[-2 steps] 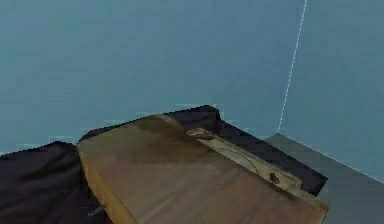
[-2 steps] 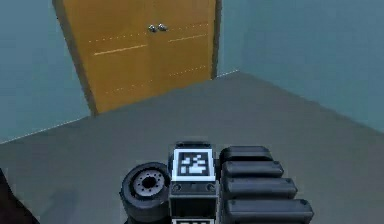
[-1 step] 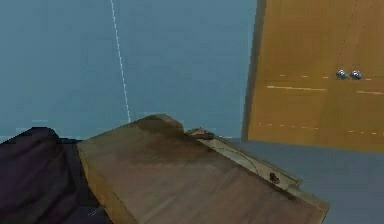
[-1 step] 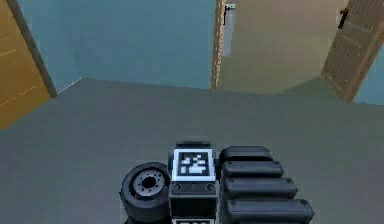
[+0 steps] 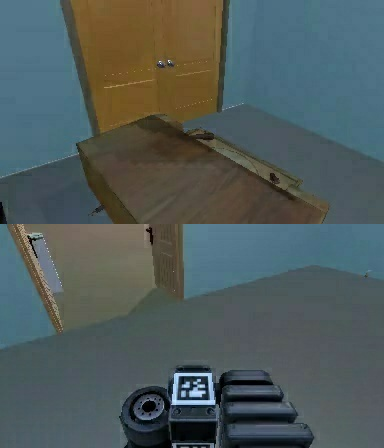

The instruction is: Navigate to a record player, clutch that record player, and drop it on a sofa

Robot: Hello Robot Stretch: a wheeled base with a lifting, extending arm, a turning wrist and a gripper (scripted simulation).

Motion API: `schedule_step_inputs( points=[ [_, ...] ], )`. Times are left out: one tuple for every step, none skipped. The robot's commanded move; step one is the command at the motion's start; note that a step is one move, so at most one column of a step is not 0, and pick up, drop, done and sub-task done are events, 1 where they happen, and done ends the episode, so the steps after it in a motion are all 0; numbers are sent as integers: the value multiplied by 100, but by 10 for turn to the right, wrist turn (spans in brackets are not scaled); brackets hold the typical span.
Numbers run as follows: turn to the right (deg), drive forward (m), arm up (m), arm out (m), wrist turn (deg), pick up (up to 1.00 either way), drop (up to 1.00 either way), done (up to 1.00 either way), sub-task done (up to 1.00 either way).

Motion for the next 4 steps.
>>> schedule_step_inputs(
  points=[
    [420, 0, 0, 0, 0, 0, 0, 0, 0],
    [-450, 0, 0, 0, 0, 0, 0, 0, 0],
    [-450, 0, 0, 0, 0, 0, 0, 0, 0],
    [-450, 0, 0, 0, 0, 0, 0, 0, 0]
  ],
)
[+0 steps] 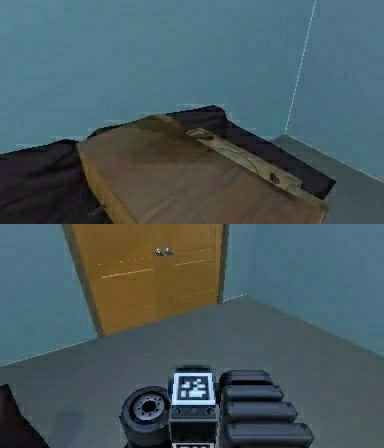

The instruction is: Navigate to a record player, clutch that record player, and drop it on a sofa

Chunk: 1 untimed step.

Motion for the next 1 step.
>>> schedule_step_inputs(
  points=[
    [-330, 0, 0, 0, 0, 0, 0, 0, 0]
  ],
)
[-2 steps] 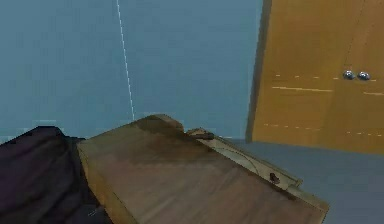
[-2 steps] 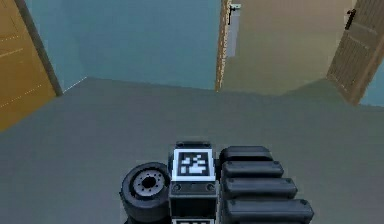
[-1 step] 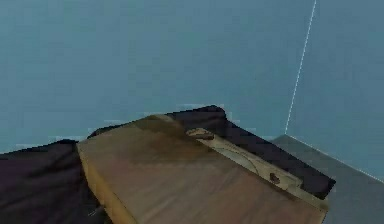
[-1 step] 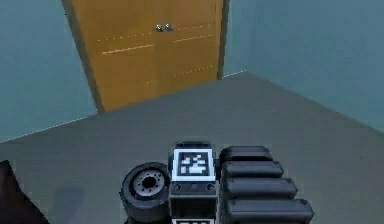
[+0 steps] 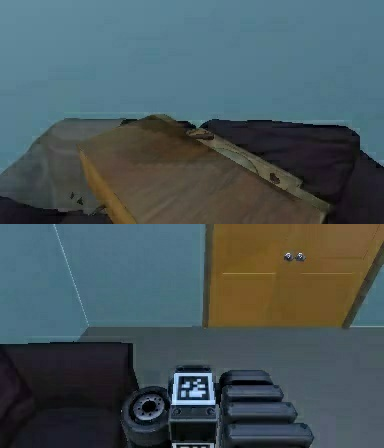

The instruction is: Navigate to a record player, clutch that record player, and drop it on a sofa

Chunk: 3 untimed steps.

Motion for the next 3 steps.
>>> schedule_step_inputs(
  points=[
    [-450, 0, 0, 0, 0, 0, 0, 0, 0],
    [-450, 0, 0, 0, 0, 0, 0, 0, 0],
    [-450, 0, 0, 0, 0, 0, 0, 0, 0]
  ],
)
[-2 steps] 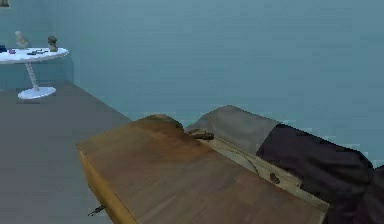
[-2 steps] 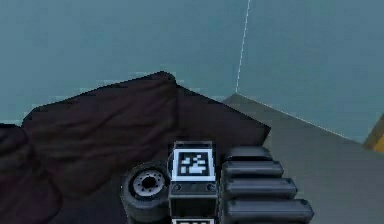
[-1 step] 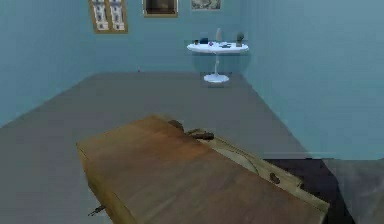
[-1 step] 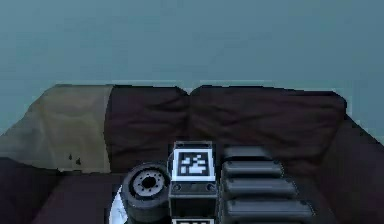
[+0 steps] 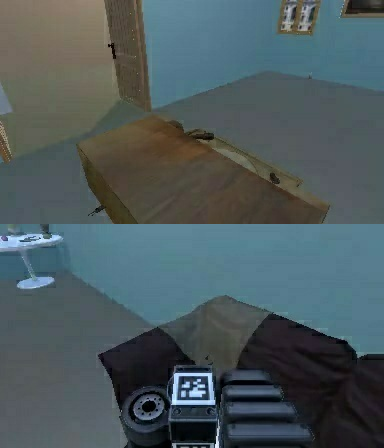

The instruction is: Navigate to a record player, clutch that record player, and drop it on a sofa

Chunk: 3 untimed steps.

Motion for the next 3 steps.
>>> schedule_step_inputs(
  points=[
    [-300, 0, 0, 0, 0, 0, 0, 0, 0],
    [450, 0, 0, 0, 0, 0, 0, 0, 0],
    [300, 0, 0, 0, 0, 0, 0, 0, 0]
  ],
)
